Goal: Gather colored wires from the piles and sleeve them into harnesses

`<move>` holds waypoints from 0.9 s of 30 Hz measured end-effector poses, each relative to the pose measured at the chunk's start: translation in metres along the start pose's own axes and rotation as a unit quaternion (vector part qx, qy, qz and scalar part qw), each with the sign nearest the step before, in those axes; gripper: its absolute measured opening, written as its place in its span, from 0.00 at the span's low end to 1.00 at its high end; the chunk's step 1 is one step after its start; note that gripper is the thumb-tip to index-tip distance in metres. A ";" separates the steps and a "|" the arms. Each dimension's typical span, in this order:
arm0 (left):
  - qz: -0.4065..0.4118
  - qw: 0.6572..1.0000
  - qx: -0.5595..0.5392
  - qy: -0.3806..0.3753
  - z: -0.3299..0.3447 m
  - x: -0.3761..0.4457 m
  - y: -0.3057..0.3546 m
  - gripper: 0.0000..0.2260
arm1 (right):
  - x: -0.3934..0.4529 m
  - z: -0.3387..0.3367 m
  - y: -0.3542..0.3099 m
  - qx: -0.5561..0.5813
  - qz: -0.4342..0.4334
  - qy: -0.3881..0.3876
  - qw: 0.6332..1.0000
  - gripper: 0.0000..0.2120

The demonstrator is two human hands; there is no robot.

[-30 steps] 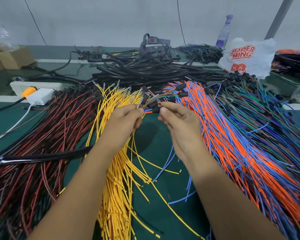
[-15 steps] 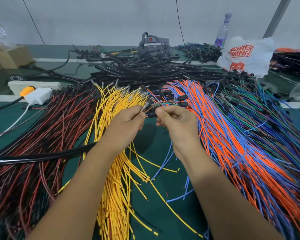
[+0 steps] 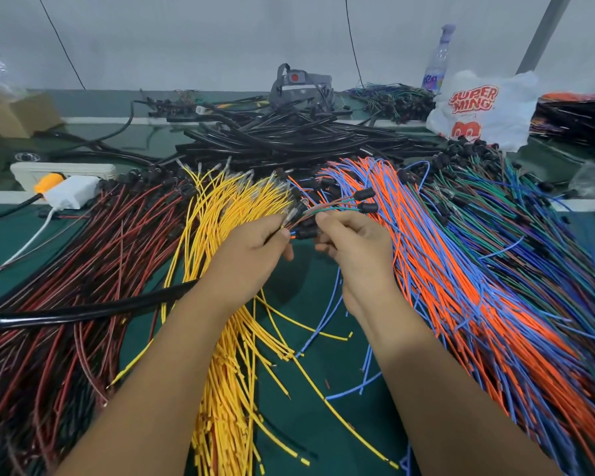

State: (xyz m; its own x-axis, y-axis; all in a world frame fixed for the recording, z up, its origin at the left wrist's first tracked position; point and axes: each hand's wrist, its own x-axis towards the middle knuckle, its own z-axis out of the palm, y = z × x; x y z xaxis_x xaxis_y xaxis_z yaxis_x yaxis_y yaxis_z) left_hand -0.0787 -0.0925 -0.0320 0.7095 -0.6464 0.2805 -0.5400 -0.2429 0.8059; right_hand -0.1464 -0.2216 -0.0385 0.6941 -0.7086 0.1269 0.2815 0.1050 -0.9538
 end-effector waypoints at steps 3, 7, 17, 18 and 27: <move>0.027 0.997 0.075 -0.005 -0.002 0.000 -0.002 0.11 | 0.000 -0.001 0.000 -0.023 0.000 -0.009 1.000 0.10; 0.056 0.964 0.257 0.035 -0.007 -0.002 -0.004 0.12 | 0.001 -0.002 0.002 -0.157 -0.044 0.013 0.987 0.11; 0.115 0.926 0.353 0.067 -0.004 0.005 -0.013 0.18 | -0.004 0.002 -0.002 -0.111 -0.087 0.034 0.989 0.09; 0.117 0.926 0.352 0.067 -0.004 0.005 -0.013 0.17 | -0.004 0.003 -0.002 -0.119 -0.090 0.029 0.988 0.10; 0.099 0.931 0.346 0.059 -0.003 0.003 -0.013 0.15 | -0.005 0.003 0.007 -0.148 -0.104 -0.021 0.983 0.11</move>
State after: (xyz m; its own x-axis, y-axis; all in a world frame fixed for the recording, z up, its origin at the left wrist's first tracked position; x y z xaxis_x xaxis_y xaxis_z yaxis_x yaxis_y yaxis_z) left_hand -0.0677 -0.0893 -0.0401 0.5876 -0.6545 0.4758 -0.7991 -0.5619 0.2139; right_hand -0.1464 -0.2153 -0.0447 0.6703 -0.6637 0.3319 0.2187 -0.2506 -0.9430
